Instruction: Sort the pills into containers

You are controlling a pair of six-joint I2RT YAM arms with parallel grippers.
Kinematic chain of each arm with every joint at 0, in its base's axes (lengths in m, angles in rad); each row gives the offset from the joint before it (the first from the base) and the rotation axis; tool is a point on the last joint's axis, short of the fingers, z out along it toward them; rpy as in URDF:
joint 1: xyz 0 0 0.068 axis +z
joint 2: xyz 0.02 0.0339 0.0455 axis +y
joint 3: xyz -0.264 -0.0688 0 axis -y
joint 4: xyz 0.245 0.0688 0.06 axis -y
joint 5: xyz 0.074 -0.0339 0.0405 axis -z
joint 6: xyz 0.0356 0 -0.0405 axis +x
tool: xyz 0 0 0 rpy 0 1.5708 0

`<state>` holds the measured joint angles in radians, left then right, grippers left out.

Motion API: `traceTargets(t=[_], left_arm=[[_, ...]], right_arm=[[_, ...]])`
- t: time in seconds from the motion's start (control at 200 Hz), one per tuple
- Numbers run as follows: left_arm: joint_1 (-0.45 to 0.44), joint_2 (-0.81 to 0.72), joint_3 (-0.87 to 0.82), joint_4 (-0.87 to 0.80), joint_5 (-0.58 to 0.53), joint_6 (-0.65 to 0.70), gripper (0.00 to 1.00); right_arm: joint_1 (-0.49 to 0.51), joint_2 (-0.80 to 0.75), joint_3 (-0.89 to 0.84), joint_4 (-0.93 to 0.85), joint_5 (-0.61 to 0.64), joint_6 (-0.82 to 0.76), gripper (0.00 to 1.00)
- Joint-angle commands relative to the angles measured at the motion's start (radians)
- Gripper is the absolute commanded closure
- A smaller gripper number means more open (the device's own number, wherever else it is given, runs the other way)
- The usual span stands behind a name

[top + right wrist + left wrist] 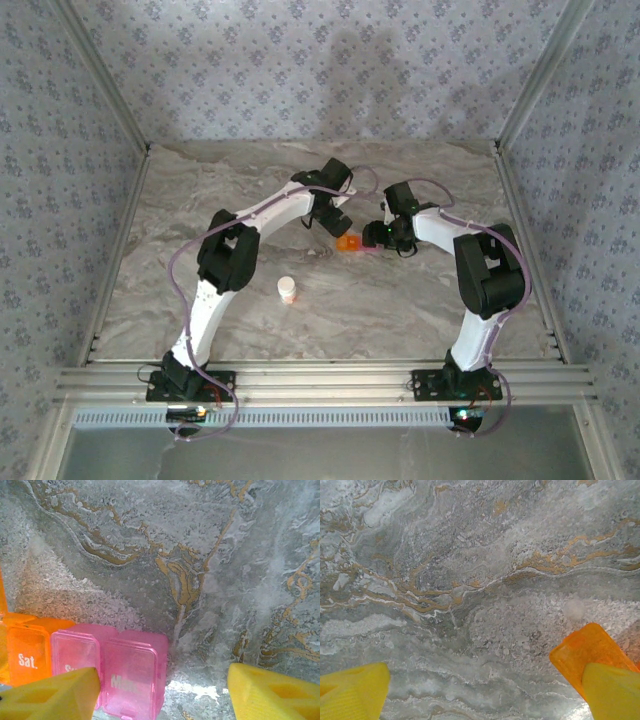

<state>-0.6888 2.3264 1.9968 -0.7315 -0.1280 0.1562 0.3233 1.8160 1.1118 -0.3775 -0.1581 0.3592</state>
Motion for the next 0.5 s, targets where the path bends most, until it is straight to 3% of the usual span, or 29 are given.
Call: traceTargets(t=[0.0,0.495], left_arm=[[0.003,0.010,0.035,-0.026,-0.002,-0.013,0.02],[0.032,-0.179,0.043,0.023,0.075,-0.166,0.02]], right_arm=[[0.010,0.052,0.003,-0.032,0.022,0.003,0.30],[0.007,0.028,0.154,-0.102,-0.012,-0.031,0.28]])
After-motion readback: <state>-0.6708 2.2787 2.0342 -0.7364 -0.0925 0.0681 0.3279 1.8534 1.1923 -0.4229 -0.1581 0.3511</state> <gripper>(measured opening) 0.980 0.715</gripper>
